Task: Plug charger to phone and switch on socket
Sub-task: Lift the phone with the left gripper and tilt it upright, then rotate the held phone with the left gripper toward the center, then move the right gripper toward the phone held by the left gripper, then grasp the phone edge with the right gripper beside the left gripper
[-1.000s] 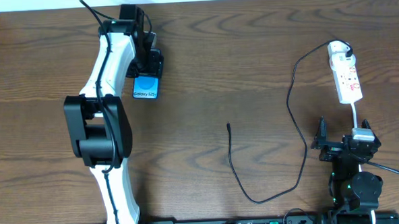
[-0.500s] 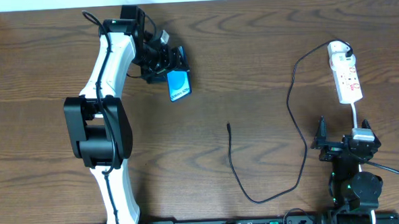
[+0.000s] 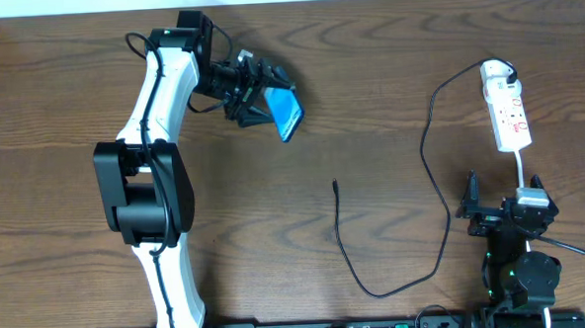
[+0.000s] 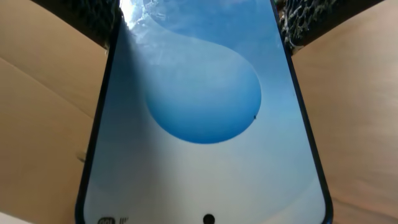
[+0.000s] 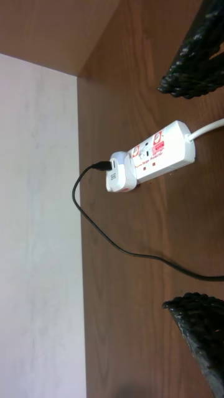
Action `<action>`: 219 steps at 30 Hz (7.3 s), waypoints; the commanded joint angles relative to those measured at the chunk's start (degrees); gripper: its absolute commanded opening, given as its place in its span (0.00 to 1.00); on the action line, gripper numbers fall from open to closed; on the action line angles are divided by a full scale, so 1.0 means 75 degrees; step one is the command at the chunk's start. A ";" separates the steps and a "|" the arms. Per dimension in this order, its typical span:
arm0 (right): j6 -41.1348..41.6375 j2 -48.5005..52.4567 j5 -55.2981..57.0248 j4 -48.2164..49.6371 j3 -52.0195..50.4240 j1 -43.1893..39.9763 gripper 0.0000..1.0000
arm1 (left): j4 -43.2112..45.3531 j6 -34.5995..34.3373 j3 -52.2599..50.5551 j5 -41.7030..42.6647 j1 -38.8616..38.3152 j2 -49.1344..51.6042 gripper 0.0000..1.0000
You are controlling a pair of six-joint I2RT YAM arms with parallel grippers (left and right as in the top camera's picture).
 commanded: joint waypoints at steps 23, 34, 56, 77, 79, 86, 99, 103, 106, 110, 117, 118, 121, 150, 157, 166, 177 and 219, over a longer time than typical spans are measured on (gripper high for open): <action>-0.0114 -0.0052 0.0017 -0.0029 -0.0009 0.0067 0.99 | -0.0017 -0.3200 0.0277 0.3695 0.0020 -0.0286 0.08; -0.0114 -0.0052 0.0017 -0.0029 -0.0009 0.0067 0.99 | -0.0017 -0.3217 0.0277 0.3692 0.0020 -0.0286 0.07; -0.0114 -0.0052 0.0017 -0.0029 -0.0009 0.0067 0.99 | -0.0017 -0.3214 0.0277 0.3689 0.0020 -0.0286 0.07; -0.0114 -0.0052 0.0017 -0.0029 -0.0009 0.0067 0.99 | -0.0015 -0.3212 0.0277 0.3485 0.0020 -0.0286 0.07; -0.0114 -0.0052 0.0017 -0.0029 -0.0009 0.0067 0.99 | -0.0015 -0.3212 0.0277 0.3485 0.0020 -0.0286 0.07; -0.0114 -0.0052 0.0020 -0.0029 -0.0009 0.0067 0.99 | -0.0015 -0.3212 0.0277 0.3363 0.0020 -0.0286 0.07; -0.0114 -0.0052 0.0017 -0.0029 -0.0009 0.0067 0.99 | -0.0015 -0.3209 0.0277 0.2463 0.0020 -0.0286 0.07; -0.0111 -0.0052 0.0017 -0.0029 -0.0009 0.0067 0.99 | -0.0015 -0.3206 0.0277 0.1402 0.0020 -0.0286 0.08; -0.0114 -0.0052 0.0017 -0.0029 -0.0009 0.0067 0.99 | -0.0015 -0.3124 0.0277 0.0562 0.0020 -0.0286 0.08; -0.0114 -0.0052 0.0017 -0.0029 -0.0009 0.0067 0.99 | -0.0012 -0.3124 0.0277 -0.0434 0.0020 -0.0286 0.08; -0.0111 -0.0052 0.0017 -0.0029 -0.0009 0.0067 0.99 | -0.0015 -0.3127 0.0277 -0.1271 0.0020 -0.0286 0.08; -0.0114 -0.0052 0.0017 -0.0029 -0.0009 0.0067 0.99 | -0.0012 -0.3127 0.0277 -0.1346 0.0020 -0.0286 0.07; -0.0111 -0.0052 0.0017 -0.0029 -0.0009 0.0067 0.99 | -0.0015 -0.3127 0.0277 -0.1489 0.0020 -0.0286 0.07; 0.0143 0.0119 -0.0647 0.0828 0.1003 0.0067 0.99 | -0.0012 -0.3130 0.0277 -0.1547 0.0020 -0.0286 0.07; 0.0149 0.1553 -0.0714 0.0044 0.2626 0.0064 0.99 | -0.0012 -0.3130 0.0277 -0.1547 0.0020 -0.0286 0.07; 0.0924 0.5968 -0.2541 -0.1769 0.5779 0.0064 0.99 | -0.0012 -0.3130 0.0277 -0.1547 0.0020 -0.0286 0.07; 0.0924 1.0678 -0.7571 -0.2492 0.7950 0.0067 0.99 | -0.0012 -0.3130 0.0277 -0.1550 0.0020 -0.0286 0.08; 0.6033 1.2464 -0.4651 -0.0863 0.7947 0.2786 0.99 | 0.1090 -0.6956 0.0277 -0.2232 -0.1929 -0.0286 0.07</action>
